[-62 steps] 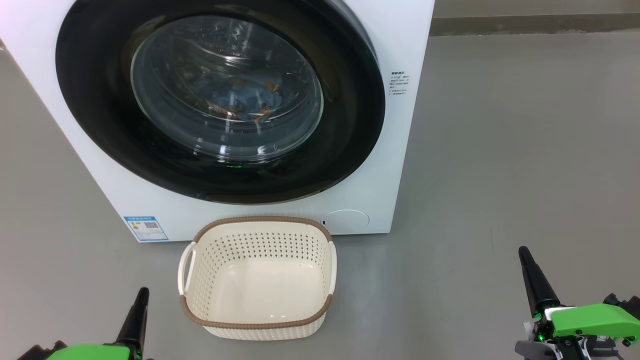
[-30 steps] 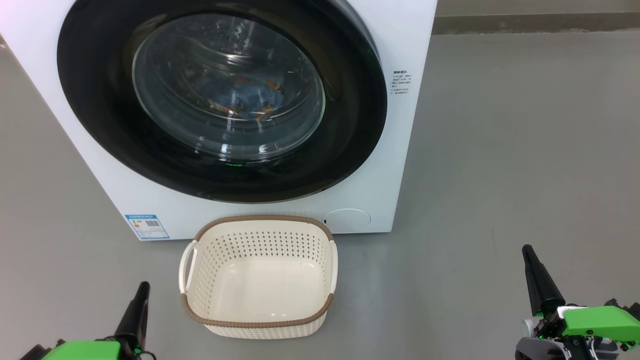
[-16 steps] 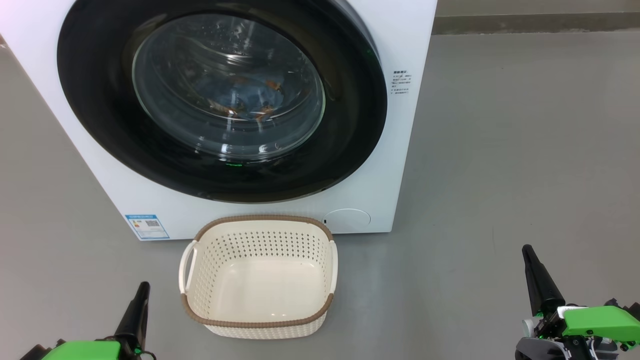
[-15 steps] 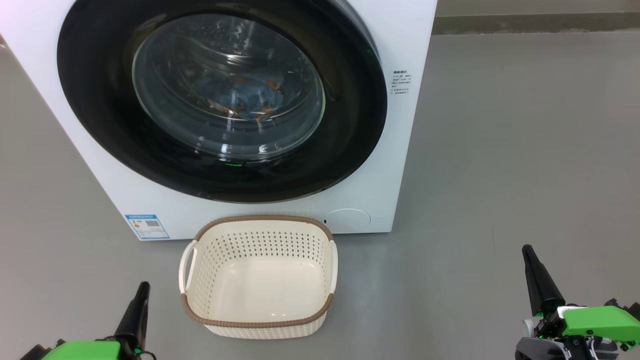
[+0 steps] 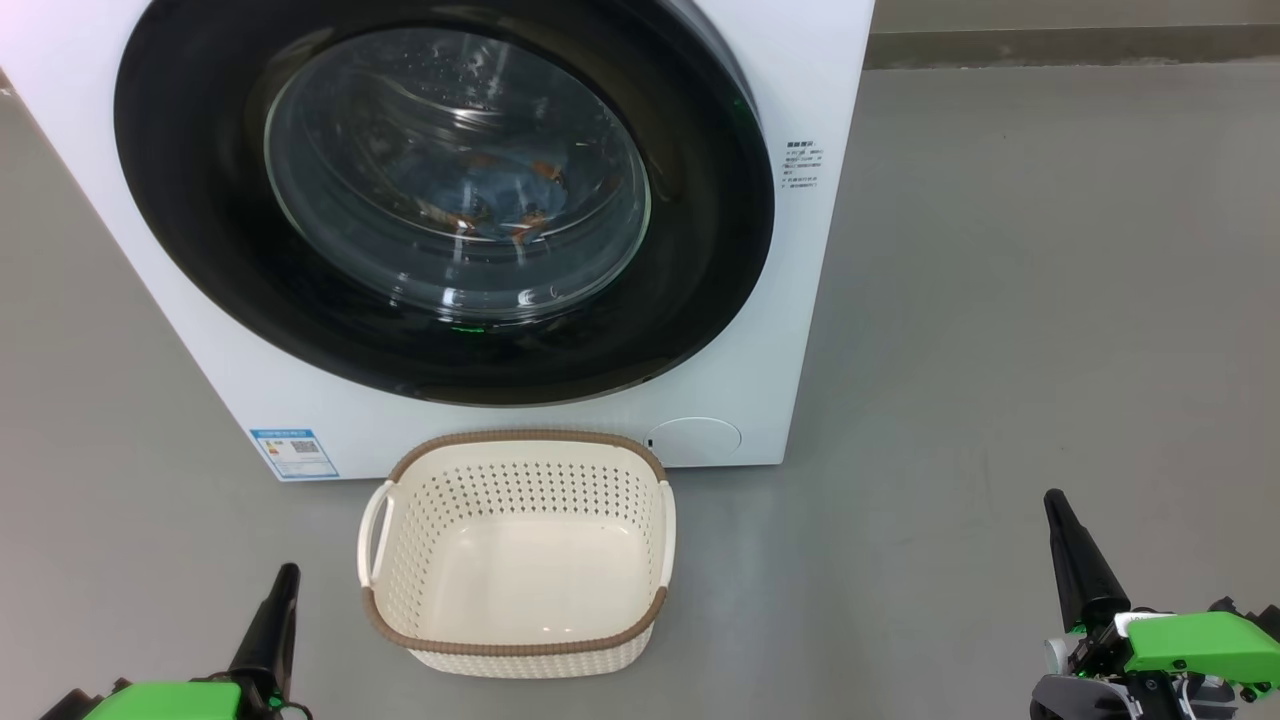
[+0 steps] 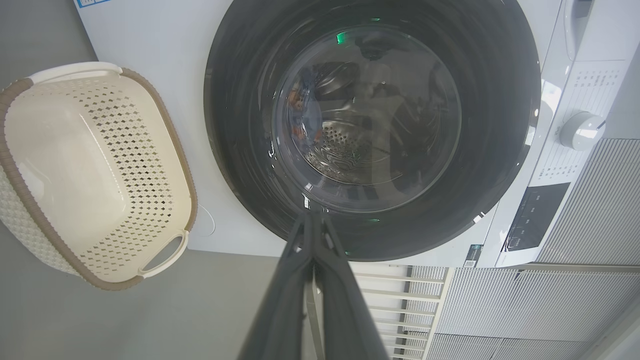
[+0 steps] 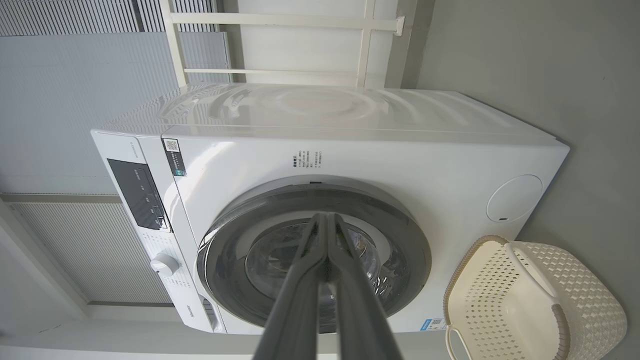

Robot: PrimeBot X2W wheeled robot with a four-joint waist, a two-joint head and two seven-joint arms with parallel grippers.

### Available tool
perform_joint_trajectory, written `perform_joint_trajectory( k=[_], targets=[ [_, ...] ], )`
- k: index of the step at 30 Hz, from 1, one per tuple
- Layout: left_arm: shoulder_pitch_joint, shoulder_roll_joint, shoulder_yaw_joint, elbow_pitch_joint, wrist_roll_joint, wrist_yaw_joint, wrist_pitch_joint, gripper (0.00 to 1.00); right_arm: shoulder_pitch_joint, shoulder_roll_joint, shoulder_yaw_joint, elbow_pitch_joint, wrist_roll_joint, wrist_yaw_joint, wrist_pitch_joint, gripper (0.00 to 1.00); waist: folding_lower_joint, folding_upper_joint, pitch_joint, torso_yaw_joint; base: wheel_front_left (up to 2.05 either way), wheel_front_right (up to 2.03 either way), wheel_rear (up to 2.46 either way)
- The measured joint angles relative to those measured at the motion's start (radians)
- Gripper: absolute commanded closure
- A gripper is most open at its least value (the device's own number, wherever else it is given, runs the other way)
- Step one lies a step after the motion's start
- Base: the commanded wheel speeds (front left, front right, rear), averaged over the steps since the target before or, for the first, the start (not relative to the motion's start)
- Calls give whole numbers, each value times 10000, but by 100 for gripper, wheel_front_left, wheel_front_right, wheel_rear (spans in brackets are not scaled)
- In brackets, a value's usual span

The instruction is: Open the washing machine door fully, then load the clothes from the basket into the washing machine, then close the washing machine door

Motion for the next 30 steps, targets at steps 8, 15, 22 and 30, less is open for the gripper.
perform_joint_trajectory(
  k=[8, 15, 22, 30],
  targets=[
    [0, -2, 0, 2, 0, 0, 0, 100, 0, 0, 0, 0, 0, 0, 0, 100, 0, 0, 0, 0, 0, 0, 0],
    [-1, -2, 0, 2, 0, 0, 0, 100, 0, 0, 0, 0, 0, 0, 0, 100, 0, 0, 0, 0, 0, 0, 0],
    [-1, -2, 0, 4, 0, 0, 0, 100, 0, 2, 0, 0, 0, 0, 0, 100, 0, 0, 0, 0, 0, 0, 0],
    [-1, -2, 0, 4, 0, 0, 0, 100, 0, 2, 0, 0, 0, 0, 0, 100, 0, 0, 0, 0, 0, 0, 0]
  ],
)
